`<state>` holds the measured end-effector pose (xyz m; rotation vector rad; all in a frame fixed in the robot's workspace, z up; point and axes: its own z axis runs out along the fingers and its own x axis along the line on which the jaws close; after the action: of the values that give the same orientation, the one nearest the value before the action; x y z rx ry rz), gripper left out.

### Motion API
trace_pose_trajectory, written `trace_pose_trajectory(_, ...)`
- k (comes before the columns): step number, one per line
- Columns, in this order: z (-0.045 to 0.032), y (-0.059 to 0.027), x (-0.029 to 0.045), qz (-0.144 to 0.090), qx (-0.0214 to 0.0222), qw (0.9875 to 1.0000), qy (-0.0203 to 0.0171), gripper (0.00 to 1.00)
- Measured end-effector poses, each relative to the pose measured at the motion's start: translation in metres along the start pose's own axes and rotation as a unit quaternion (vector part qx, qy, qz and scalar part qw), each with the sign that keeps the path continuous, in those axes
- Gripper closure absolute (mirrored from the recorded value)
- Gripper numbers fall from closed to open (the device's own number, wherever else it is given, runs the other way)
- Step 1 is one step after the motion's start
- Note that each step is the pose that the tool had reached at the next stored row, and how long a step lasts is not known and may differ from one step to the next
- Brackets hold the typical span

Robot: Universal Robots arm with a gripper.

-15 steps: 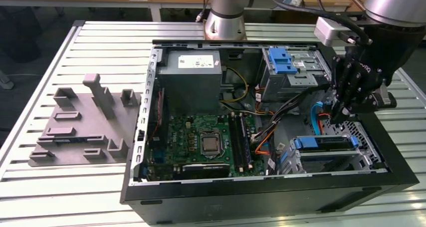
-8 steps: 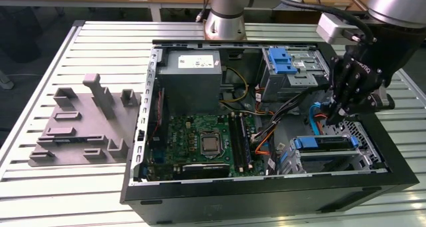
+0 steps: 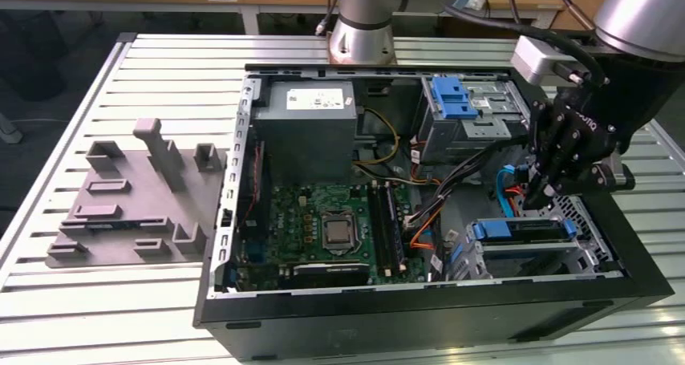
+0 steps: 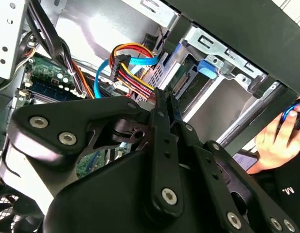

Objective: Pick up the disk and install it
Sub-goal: 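Insert the first disk wire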

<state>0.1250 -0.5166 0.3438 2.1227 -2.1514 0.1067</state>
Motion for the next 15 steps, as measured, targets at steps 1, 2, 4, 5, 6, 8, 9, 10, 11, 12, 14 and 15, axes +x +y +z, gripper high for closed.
trace_pose_trajectory(1, 0.0, 0.0, 0.0, 0.0, 0.0, 1.0, 0.0, 0.84)
trace_pose_trajectory(2, 0.0, 0.0, 0.0, 0.0, 0.0, 1.0, 0.0, 0.84)
trace_pose_trajectory(4, 0.0, 0.0, 0.0, 0.0, 0.0, 1.0, 0.0, 0.84)
trace_pose_trajectory(5, 0.0, -0.0006, 0.0001, 0.0, -0.0001, 1.0, -0.0004, 0.84)
trace_pose_trajectory(6, 0.0001, -0.0023, 0.0001, 0.0, -0.0005, 1.0, -0.0018, 0.84)
trace_pose_trajectory(8, 0.0003, -0.0073, 0.0, 0.0, -0.0019, 1.0, -0.0045, 0.84)
trace_pose_trajectory(9, 0.0005, -0.0087, 0.0001, 0.0, -0.0024, 1.0, -0.006, 0.84)
trace_pose_trajectory(10, 0.0009, -0.009, 0.0004, -0.001, -0.0024, 1.0, -0.0085, 0.84)
trace_pose_trajectory(11, 0.0014, -0.0094, 0.001, -0.001, -0.0025, 0.9999, -0.0124, 0.84)
trace_pose_trajectory(12, 0.0021, -0.0097, 0.0018, -0.001, -0.0026, 0.9998, -0.0172, 0.84)
trace_pose_trajectory(14, 0.0032, -0.0098, 0.0031, -0.001, -0.0028, 0.9996, -0.0277, 0.84)
trace_pose_trajectory(15, 0.0036, -0.0099, 0.0036, -0.001, -0.0028, 0.9995, -0.0315, 0.84)
